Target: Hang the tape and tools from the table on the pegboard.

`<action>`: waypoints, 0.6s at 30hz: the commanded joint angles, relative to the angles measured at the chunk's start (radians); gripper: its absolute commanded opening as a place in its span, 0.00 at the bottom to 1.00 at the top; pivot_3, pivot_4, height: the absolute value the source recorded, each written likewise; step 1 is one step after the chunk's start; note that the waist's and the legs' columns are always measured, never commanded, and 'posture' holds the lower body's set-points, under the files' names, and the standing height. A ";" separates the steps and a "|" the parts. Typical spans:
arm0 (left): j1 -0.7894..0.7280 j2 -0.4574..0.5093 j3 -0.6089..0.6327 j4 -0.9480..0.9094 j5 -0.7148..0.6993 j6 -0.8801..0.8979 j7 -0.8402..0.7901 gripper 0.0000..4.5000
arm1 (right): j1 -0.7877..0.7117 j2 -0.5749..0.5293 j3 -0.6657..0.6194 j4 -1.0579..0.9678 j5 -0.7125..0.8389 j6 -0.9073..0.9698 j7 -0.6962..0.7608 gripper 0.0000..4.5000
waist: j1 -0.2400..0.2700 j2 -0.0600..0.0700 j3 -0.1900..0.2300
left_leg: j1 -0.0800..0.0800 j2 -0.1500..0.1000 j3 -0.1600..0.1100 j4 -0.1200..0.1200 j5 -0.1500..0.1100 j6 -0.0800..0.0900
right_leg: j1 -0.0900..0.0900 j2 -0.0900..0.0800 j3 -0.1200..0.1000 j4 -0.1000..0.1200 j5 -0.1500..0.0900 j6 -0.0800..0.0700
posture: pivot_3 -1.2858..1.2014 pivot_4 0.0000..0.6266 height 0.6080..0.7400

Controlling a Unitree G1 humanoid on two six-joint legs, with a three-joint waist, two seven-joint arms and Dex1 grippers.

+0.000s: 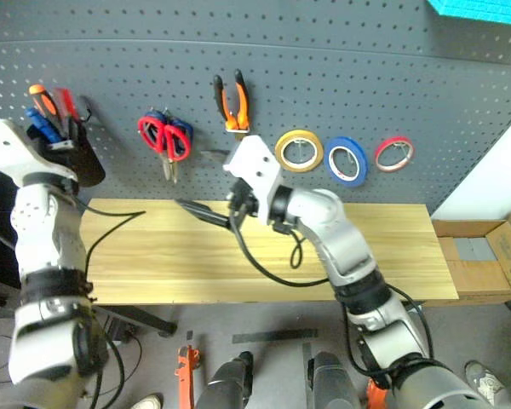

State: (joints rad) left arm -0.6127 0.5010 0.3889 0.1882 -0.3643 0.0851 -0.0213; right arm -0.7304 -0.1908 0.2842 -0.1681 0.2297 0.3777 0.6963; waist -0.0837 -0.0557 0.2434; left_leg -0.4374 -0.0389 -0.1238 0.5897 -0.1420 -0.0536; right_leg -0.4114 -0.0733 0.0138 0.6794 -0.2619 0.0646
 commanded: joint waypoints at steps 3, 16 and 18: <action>0.081 -0.118 -0.074 -0.409 -0.117 0.242 0.068 1.00 | 0.123 -0.078 -0.078 -0.164 -0.013 0.076 -0.072 1.00 | 0.001 0.003 -0.033 | 0.001 0.000 0.000 0.000 0.000 0.000 | 0.002 0.000 0.000 -0.001 0.000 0.000 | 0.48 0.12 1.00; 0.458 -0.309 -0.282 -0.352 0.014 0.414 0.074 1.00 | 0.415 -0.029 -0.232 -0.022 -0.165 0.199 -0.481 1.00 | -0.023 0.031 -0.116 | 0.026 0.002 0.004 0.002 -0.004 -0.005 | 0.033 0.003 0.000 -0.015 -0.003 -0.004 | 0.45 0.04 1.00; 0.447 -0.303 -0.281 -0.259 0.028 0.382 0.031 1.00 | 0.437 -0.033 -0.220 0.035 -0.207 0.182 -0.516 1.00 | -0.027 0.031 -0.126 | 0.024 0.002 0.004 0.002 -0.004 -0.005 | 0.033 0.002 0.000 -0.019 -0.001 -0.005 | 0.45 0.03 1.00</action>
State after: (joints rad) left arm -0.1386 0.1909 0.1043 -0.0876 -0.3515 0.5092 0.0408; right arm -0.2914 -0.2228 0.0636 -0.1397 0.0521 0.5866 0.2091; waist -0.1104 -0.0248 0.1174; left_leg -0.4146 -0.0373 -0.1200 0.5916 -0.1457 -0.0584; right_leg -0.3782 -0.0713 0.0140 0.6586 -0.2632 0.0603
